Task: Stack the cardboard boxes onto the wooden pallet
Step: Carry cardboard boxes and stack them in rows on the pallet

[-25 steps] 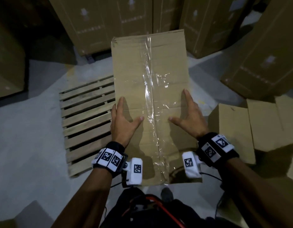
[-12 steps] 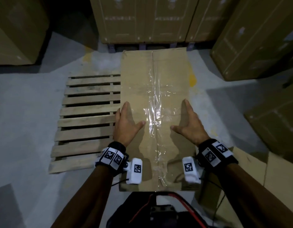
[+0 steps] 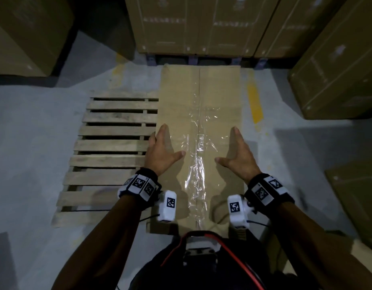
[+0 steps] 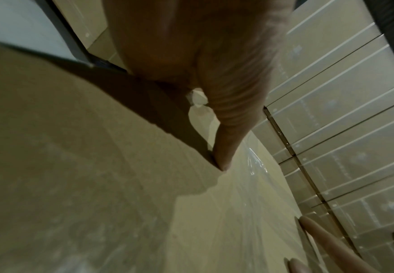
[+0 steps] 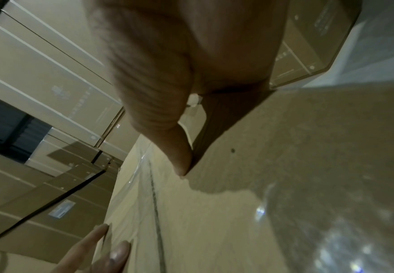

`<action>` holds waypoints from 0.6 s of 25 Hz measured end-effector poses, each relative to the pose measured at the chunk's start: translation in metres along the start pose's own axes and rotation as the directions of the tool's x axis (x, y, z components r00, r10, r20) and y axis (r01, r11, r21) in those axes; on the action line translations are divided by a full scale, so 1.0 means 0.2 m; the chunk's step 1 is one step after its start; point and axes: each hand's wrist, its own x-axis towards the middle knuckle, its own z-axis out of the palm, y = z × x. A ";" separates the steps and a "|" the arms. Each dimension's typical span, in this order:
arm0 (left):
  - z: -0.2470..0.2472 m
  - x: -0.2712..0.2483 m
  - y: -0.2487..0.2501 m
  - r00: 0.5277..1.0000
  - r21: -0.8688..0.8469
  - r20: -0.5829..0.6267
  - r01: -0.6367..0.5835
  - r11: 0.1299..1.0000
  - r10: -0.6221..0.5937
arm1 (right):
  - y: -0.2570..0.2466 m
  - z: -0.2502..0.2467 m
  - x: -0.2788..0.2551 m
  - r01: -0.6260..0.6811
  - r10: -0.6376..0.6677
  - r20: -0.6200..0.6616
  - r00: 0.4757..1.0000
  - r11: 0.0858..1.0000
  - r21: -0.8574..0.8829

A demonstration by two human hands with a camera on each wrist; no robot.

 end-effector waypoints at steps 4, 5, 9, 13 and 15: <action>0.13 0.32 0.12 0.999 0.020 -0.011 0.050 0.999 -0.050 | 0.04 -0.11 0.40 0.014 -0.014 0.081 0.997 1.000 0.006; 0.18 0.43 0.15 0.997 0.041 -0.020 0.072 0.997 -0.071 | 0.07 -0.13 0.54 0.012 -0.013 0.112 0.994 1.000 0.012; 0.39 0.85 0.27 0.982 0.124 0.001 0.186 0.975 -0.187 | 0.17 -0.22 1.04 -0.013 0.008 0.240 0.971 1.000 0.019; 0.58 1.24 0.37 0.951 0.219 0.026 0.295 0.930 -0.308 | 0.28 -0.32 1.48 -0.031 0.031 0.319 0.947 1.000 -0.006; 0.64 1.39 0.38 0.938 0.240 0.044 0.325 0.915 -0.344 | 0.33 -0.32 1.66 -0.032 0.033 0.346 0.938 0.999 -0.008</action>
